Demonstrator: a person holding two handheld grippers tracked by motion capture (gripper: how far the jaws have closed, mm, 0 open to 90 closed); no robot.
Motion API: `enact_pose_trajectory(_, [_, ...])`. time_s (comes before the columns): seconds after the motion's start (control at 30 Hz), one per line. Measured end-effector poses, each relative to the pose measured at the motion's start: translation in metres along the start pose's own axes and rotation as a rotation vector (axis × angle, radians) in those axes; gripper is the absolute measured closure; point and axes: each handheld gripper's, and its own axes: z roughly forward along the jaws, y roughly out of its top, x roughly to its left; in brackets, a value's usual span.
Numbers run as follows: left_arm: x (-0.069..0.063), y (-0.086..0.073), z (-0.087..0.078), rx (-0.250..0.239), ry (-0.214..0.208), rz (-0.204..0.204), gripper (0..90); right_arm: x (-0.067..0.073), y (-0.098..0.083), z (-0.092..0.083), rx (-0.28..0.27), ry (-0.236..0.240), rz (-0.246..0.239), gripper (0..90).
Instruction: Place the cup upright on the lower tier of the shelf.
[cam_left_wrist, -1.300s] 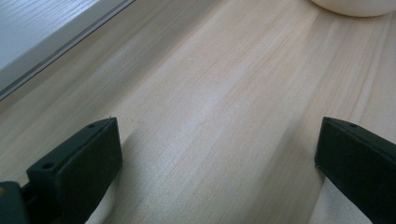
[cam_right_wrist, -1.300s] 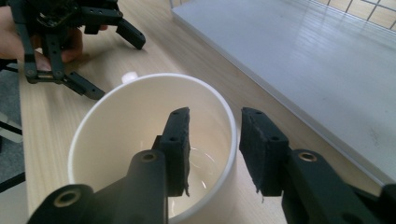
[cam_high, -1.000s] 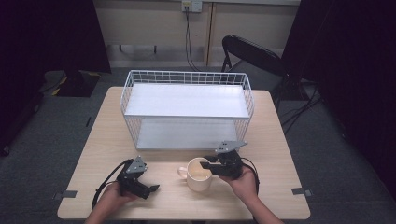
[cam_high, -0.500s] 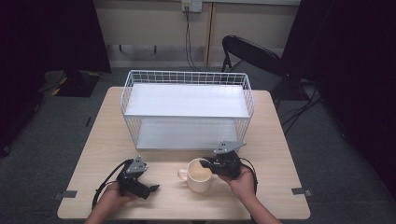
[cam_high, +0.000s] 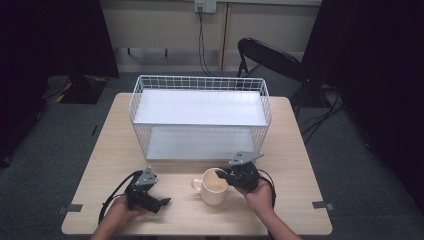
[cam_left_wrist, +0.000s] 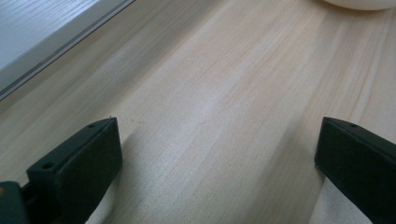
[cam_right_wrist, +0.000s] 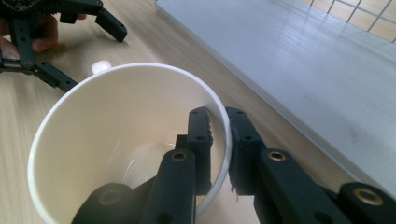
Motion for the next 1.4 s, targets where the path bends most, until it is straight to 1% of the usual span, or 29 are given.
enact_pose_trajectory(0.1, [0.000,0.000,0.000,0.000,-0.003,-0.003,0.2,-0.003,0.001,-0.003,-0.012,-0.010,0.020,81.6])
enact_pose_trajectory(0.13, [0.000,0.000,0.000,0.000,0.000,-0.001,0.2,-0.006,0.003,-0.006,-0.021,-0.019,0.033,81.5])
enact_pose_trajectory(0.23, [0.000,0.000,0.000,-0.001,-0.003,-0.004,0.2,-0.009,0.006,-0.008,-0.023,-0.032,0.032,81.6])
enact_pose_trajectory(0.33, [0.000,0.000,0.000,-0.001,-0.003,-0.004,0.2,-0.014,0.008,-0.011,-0.033,-0.068,0.048,81.5])
enact_pose_trajectory(0.37, [0.000,0.000,0.000,0.000,-0.003,-0.004,0.2,-0.015,0.009,-0.012,-0.033,-0.079,0.045,81.5])
enact_pose_trajectory(0.4, [0.000,0.000,0.000,-0.001,0.000,-0.001,0.2,-0.015,0.009,-0.012,-0.033,-0.079,0.045,81.5])
enact_pose_trajectory(0.47, [0.000,0.000,0.000,0.000,-0.001,-0.001,0.2,-0.018,0.010,-0.012,-0.036,-0.096,0.054,81.5])
enact_pose_trajectory(0.53, [0.000,0.000,0.000,-0.001,-0.001,-0.001,0.2,-0.021,0.011,-0.013,-0.043,-0.114,0.062,81.5])
enact_pose_trajectory(0.57, [0.000,0.000,0.000,-0.001,-0.003,-0.004,0.2,-0.022,0.013,-0.015,-0.052,-0.136,0.060,81.5])
enact_pose_trajectory(0.6, [0.000,0.000,0.000,0.000,-0.002,-0.002,0.2,-0.022,0.013,-0.015,-0.052,-0.136,0.060,81.5])
enact_pose_trajectory(0.67, [0.000,0.000,0.000,0.000,-0.002,-0.002,0.2,-0.025,0.014,-0.016,-0.061,-0.162,0.066,81.5])
enact_pose_trajectory(0.73, [0.000,0.000,0.000,0.000,-0.003,-0.003,0.2,-0.026,0.015,-0.016,-0.071,-0.173,0.069,81.5])
enact_pose_trajectory(0.8, [0.000,0.000,0.000,-0.001,-0.002,-0.002,0.2,-0.029,0.016,-0.017,-0.075,-0.195,0.071,81.5])
enact_pose_trajectory(1.07, [0.000,0.000,0.000,-0.001,-0.003,-0.004,0.2,-0.034,0.018,-0.017,-0.074,-0.217,0.080,81.5])
enact_pose_trajectory(1.1, [0.000,0.000,0.000,0.000,-0.003,-0.004,0.2,-0.035,0.018,-0.016,-0.073,-0.230,0.089,81.5])
enact_pose_trajectory(1.13, [0.000,0.000,0.000,-0.001,-0.003,-0.004,0.2,-0.035,0.018,-0.016,-0.073,-0.230,0.089,81.5])
enact_pose_trajectory(1.17, [0.000,0.000,0.000,-0.001,-0.003,-0.004,0.2,-0.036,0.019,-0.016,-0.073,-0.244,0.084,81.5])
enact_pose_trajectory(1.4, [0.000,0.000,0.000,-0.001,-0.003,-0.004,0.2,-0.039,0.021,-0.014,-0.072,-0.272,0.082,81.5])
